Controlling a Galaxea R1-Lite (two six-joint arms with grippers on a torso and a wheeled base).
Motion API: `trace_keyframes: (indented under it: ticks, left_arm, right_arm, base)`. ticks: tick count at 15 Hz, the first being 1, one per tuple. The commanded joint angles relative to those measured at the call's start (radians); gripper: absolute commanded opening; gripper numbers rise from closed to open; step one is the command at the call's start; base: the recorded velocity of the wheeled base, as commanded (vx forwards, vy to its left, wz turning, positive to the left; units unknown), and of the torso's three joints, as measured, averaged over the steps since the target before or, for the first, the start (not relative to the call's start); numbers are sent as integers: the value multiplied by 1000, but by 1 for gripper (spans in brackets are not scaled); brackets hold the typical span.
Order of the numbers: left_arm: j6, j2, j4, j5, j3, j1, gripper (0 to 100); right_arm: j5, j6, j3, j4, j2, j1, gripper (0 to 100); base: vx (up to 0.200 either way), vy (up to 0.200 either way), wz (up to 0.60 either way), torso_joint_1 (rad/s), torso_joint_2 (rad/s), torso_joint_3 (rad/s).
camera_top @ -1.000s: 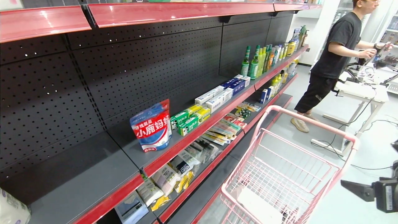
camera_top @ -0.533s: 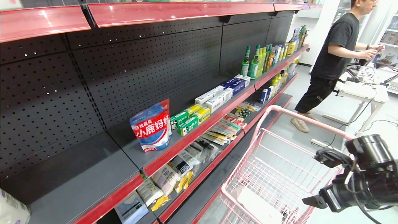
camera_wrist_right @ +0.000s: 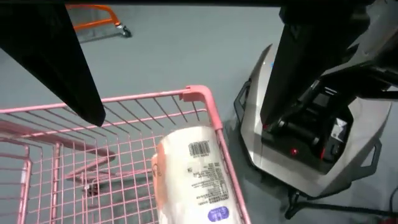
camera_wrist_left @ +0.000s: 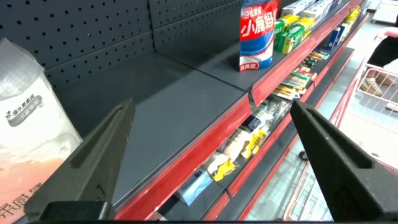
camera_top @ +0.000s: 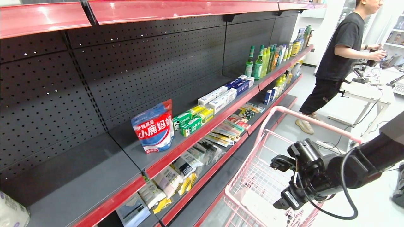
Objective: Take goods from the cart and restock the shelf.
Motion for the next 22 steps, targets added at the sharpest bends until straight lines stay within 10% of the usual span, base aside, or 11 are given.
trace_keyframes:
  ticks: [1,22]
  left_arm:
    - [0,0,0,0,0,0,100]
    - [2,0,0,0,0,0,100]
  right_arm:
    - [1,3,-30,3,58,44,100]
    - [-1,-15,-116,-3,193,116,100]
  base:
    - [0,0,0,-76,178,100]
    - [0,0,0,-106,235,129]
